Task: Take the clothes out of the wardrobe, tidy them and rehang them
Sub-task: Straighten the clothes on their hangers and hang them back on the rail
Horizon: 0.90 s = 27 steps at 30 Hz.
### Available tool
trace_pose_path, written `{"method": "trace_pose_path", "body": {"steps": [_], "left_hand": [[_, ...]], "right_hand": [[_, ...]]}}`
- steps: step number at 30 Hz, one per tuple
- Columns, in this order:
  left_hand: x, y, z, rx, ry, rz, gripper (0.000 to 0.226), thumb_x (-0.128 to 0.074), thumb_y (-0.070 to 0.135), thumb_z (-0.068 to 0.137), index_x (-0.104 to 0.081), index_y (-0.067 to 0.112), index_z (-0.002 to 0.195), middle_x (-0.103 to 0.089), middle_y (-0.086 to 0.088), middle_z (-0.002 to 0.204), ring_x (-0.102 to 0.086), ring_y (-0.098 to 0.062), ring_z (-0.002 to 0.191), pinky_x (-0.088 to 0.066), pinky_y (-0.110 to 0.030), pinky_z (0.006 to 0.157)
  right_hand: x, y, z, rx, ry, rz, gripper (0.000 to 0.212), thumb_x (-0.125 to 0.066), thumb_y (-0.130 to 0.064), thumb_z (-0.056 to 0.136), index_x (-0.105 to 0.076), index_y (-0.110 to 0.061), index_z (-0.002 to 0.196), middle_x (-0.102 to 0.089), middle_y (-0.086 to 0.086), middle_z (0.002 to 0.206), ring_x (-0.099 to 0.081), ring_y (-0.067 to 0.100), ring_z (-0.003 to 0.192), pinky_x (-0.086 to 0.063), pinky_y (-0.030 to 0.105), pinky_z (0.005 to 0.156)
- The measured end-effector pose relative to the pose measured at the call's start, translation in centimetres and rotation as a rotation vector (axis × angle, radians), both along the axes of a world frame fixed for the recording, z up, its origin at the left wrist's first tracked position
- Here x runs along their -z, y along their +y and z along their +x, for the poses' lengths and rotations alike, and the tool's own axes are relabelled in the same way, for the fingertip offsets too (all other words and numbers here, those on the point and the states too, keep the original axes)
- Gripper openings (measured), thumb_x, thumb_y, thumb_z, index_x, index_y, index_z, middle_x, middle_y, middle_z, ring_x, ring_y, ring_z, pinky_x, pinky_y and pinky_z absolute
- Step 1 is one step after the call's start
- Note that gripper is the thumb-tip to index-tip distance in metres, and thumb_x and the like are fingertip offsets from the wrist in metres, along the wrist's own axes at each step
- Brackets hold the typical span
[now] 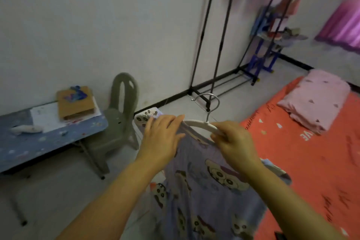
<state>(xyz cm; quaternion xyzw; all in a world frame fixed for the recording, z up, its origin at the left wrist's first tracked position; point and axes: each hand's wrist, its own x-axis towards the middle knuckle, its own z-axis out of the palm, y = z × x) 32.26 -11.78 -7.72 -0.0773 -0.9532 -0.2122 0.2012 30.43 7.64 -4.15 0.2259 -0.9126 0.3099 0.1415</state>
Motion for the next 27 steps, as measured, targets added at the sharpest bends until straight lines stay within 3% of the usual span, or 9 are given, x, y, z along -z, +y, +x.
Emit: {"method": "trace_pose_path", "body": {"steps": [5,7,9,11,14,16,20,23,27], "left_hand": [[-5.8,-12.2,10.7,-0.236,0.143,0.082,0.038,-0.051,0.029,0.094,-0.052,0.019,0.131,-0.061,-0.002,0.114,-0.049,-0.024,0.115,-0.014,-0.045,0.111],[-7.3,-16.9,15.4,-0.307,0.193,0.123,0.036,-0.053,0.028,0.093,-0.055,0.019,0.129,-0.065,-0.003,0.109,-0.054,-0.026,0.108,-0.028,-0.044,0.105],[-8.5,-21.1,20.2,-0.385,0.235,0.171,0.035,-0.055,0.026,0.092,-0.058,0.019,0.126,-0.066,-0.006,0.104,-0.057,-0.027,0.1,-0.04,-0.04,0.089],[-9.7,-24.7,25.0,-0.482,0.284,0.179,0.031,-0.055,0.022,0.092,-0.061,0.017,0.122,-0.066,-0.01,0.096,-0.059,-0.031,0.091,-0.044,-0.041,0.079],[-11.5,-29.4,31.4,-0.636,0.377,0.167,0.032,-0.054,0.024,0.087,-0.067,0.01,0.112,-0.068,-0.013,0.087,-0.063,-0.033,0.081,-0.047,-0.043,0.073],[-12.7,-32.4,35.1,-0.734,0.412,0.121,0.034,-0.053,0.026,0.084,-0.07,0.009,0.107,-0.068,-0.012,0.082,-0.064,-0.032,0.075,-0.047,-0.043,0.068],[-14.1,-38.1,42.0,-0.954,0.414,0.017,0.035,-0.05,0.032,0.085,-0.071,0.014,0.108,-0.067,-0.008,0.079,-0.062,-0.029,0.074,-0.042,-0.037,0.069],[-14.5,-42.0,46.5,-1.106,0.417,-0.012,0.033,-0.055,0.031,0.083,-0.071,0.013,0.105,-0.067,-0.012,0.081,-0.063,-0.032,0.075,-0.046,-0.043,0.07],[-15.2,-46.4,51.4,-1.302,0.449,-0.055,0.041,-0.048,0.037,0.084,-0.068,0.015,0.113,-0.068,-0.01,0.094,-0.062,-0.032,0.088,-0.04,-0.04,0.082]], "right_hand": [[-6.2,-13.1,7.1,-0.234,0.075,-0.015,0.023,-0.065,-0.011,0.084,-0.069,-0.021,0.105,-0.056,-0.013,0.083,-0.045,-0.001,0.075,-0.035,0.007,0.066],[-8.0,-18.3,10.3,-0.325,0.154,-0.043,0.026,-0.066,-0.01,0.083,-0.069,-0.022,0.107,-0.065,-0.009,0.09,-0.053,0.002,0.08,-0.037,0.005,0.071],[-9.6,-23.2,13.7,-0.431,0.208,-0.068,0.033,-0.068,-0.007,0.082,-0.067,-0.02,0.112,-0.069,0.0,0.099,-0.063,0.017,0.086,-0.05,0.022,0.075],[-10.9,-27.8,16.8,-0.515,0.317,-0.046,0.039,-0.07,-0.007,0.08,-0.066,-0.02,0.116,-0.069,0.005,0.097,-0.065,0.025,0.081,-0.054,0.036,0.067],[-12.8,-34.1,20.8,-0.58,0.522,-0.051,0.036,-0.077,-0.01,0.074,-0.07,-0.021,0.108,-0.068,0.005,0.085,-0.063,0.023,0.063,-0.045,0.026,0.05],[-13.7,-38.3,22.9,-0.635,0.602,-0.101,0.034,-0.078,-0.012,0.074,-0.072,-0.019,0.107,-0.068,0.007,0.082,-0.061,0.022,0.059,-0.041,0.022,0.049],[-15.2,-46.5,26.2,-0.787,0.656,-0.236,0.034,-0.077,-0.014,0.075,-0.071,-0.018,0.108,-0.066,0.006,0.079,-0.057,0.02,0.055,-0.042,0.024,0.046],[-15.7,-52.4,28.5,-0.898,0.645,-0.323,0.032,-0.074,-0.016,0.076,-0.071,-0.019,0.108,-0.065,0.006,0.079,-0.057,0.019,0.055,-0.042,0.024,0.045],[-15.8,-60.3,31.6,-1.08,0.597,-0.448,0.032,-0.075,-0.013,0.076,-0.071,-0.017,0.107,-0.065,0.006,0.08,-0.058,0.019,0.058,-0.041,0.023,0.048]]}}
